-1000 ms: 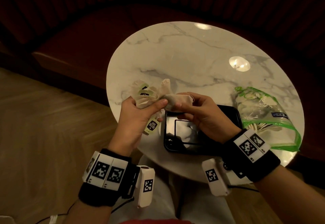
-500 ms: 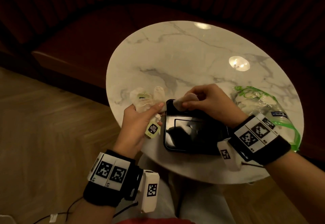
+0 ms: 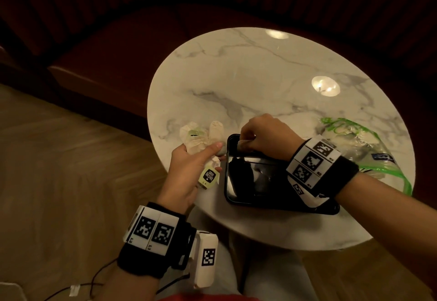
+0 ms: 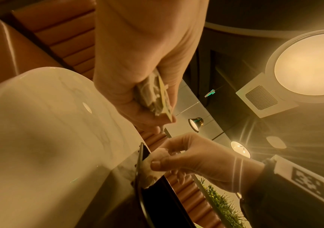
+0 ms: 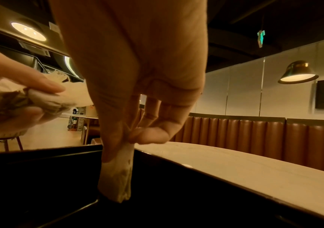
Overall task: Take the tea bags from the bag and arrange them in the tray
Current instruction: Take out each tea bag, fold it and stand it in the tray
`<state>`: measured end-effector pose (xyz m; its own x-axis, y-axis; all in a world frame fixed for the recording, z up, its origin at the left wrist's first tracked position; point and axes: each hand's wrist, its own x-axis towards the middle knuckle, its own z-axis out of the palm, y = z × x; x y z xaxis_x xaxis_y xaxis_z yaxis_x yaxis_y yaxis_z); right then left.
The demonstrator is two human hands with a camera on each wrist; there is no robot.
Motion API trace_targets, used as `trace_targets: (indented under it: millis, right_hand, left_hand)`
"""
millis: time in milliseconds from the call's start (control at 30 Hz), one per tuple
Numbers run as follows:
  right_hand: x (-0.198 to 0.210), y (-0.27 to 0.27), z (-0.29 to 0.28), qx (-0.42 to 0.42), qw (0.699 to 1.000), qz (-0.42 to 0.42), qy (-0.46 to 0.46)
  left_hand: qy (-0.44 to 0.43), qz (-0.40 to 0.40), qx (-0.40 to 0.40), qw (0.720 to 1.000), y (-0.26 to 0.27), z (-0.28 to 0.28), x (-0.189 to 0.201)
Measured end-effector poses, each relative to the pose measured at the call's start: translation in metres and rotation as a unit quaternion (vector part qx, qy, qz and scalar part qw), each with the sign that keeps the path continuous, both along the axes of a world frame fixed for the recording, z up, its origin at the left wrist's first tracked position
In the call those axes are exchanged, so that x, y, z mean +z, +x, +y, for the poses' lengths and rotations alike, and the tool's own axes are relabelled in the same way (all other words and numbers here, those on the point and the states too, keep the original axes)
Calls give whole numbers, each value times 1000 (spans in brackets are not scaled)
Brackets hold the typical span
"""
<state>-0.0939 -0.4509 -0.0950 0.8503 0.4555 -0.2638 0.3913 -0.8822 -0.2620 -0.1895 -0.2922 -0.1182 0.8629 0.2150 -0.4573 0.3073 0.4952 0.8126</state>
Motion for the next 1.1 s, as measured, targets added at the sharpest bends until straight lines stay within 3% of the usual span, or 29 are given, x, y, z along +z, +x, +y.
trace_targets:
  millis: [633, 1100]
  right_hand:
    - [-2, 10, 3, -32, 995, 2, 98]
    - [-7, 16, -9, -59, 994, 11, 94]
  left_hand:
    - [2, -6, -10, 1000, 0, 1, -1]
    - [10, -11, -15, 1000, 0, 2, -2]
